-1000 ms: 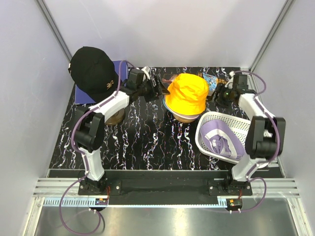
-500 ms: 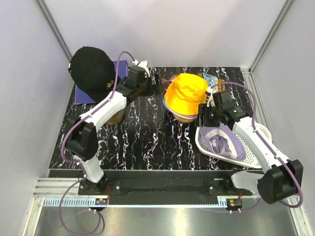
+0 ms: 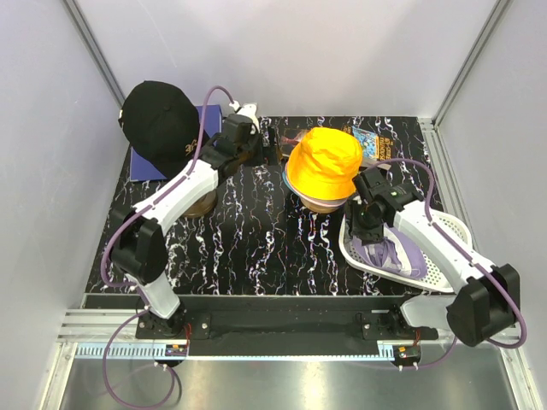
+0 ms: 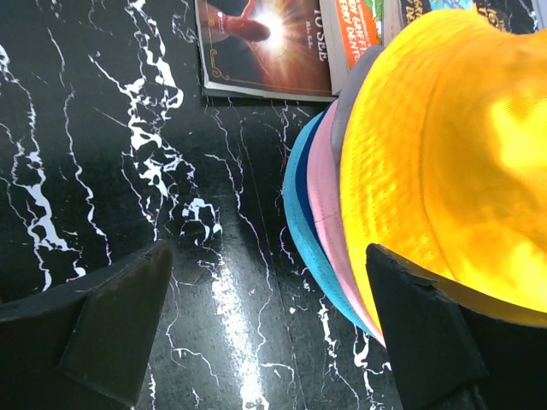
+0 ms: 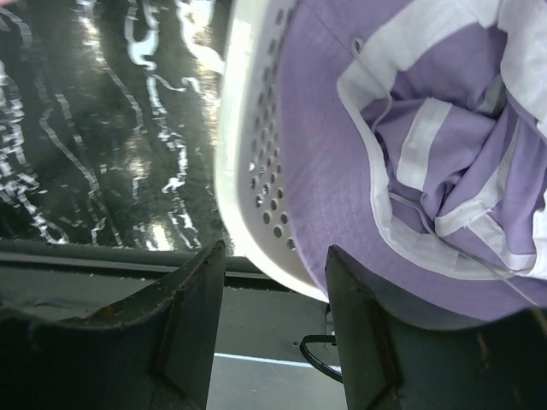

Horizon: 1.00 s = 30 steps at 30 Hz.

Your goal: Stack the hats

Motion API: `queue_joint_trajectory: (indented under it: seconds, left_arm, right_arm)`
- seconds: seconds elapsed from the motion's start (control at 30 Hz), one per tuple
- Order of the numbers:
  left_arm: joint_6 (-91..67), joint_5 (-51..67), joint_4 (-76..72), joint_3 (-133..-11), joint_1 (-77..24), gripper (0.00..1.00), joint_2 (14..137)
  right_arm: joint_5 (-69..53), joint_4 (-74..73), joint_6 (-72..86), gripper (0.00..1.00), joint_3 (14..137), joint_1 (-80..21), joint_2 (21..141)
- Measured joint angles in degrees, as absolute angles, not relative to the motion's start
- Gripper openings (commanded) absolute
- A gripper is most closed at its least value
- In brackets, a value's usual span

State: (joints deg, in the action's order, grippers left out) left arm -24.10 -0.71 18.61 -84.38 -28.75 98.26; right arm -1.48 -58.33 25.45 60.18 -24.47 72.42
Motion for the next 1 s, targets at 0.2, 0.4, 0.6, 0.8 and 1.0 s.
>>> queue_joint_trajectory:
  seconds: [0.2,0.4,0.6,0.8,1.0]
  left_arm:
    - [-24.99,-3.86,19.07,-84.36,-28.8,0.99,96.4]
    - [-27.33,-4.64,19.75,-84.38,-28.71,0.99,95.64]
    - [-29.1,-5.3,20.01,-84.38,-28.34,0.99,95.11]
    - [-30.35,-5.21,20.01,-83.96,-27.29,0.99,93.43]
    - [-30.26,-4.6,20.05,-83.74,-26.7,0.99,92.53]
  right_arm:
    - [3.66,-58.78,28.69,0.59,59.22,-25.06,76.31]
    - [7.6,-58.28,29.85,0.58,59.22,-25.1,79.53]
    - [7.84,-56.38,29.56,0.48,58.39,-25.12,82.32]
    - [7.9,-54.85,29.28,0.07,56.16,-25.12,83.0]
    - [10.13,-57.04,30.76,0.0,56.05,-25.12,80.88]
